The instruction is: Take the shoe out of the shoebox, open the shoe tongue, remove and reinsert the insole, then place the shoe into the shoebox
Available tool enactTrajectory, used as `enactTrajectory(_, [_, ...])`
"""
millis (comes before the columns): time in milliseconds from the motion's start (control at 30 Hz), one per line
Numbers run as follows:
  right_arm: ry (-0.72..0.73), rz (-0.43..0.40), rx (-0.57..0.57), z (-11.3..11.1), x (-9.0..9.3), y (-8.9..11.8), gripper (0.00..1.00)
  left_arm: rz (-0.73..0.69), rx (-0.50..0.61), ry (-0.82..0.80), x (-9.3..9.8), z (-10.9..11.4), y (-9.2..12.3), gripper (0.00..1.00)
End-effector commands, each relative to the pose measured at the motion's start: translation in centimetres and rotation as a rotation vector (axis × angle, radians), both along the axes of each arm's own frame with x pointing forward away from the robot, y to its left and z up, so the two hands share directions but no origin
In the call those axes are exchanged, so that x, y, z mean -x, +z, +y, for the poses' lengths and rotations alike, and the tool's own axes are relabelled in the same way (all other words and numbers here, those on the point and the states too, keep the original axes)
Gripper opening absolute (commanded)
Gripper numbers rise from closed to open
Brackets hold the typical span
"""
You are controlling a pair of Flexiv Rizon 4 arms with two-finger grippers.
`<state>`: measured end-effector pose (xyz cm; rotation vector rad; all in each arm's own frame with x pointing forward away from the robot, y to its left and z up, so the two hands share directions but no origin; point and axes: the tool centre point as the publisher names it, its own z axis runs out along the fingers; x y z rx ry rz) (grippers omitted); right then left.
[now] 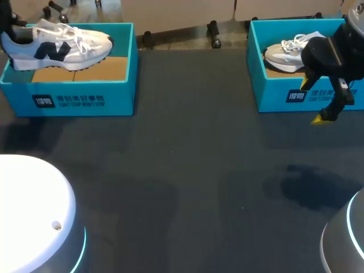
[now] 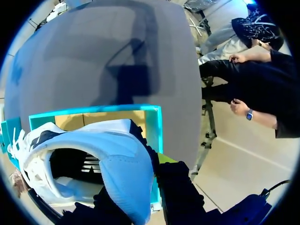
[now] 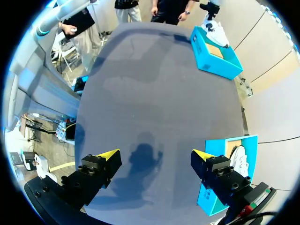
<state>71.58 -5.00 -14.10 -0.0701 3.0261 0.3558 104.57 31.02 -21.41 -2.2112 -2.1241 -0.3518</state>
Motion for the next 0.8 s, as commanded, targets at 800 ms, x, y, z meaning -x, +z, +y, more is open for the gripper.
enactTrajectory(800, [-0.001,0.004,0.003,0.1,-0.2,0.0,1.0,0.012,-0.032,-0.046,-2.7,-0.2,-7.9,0.0])
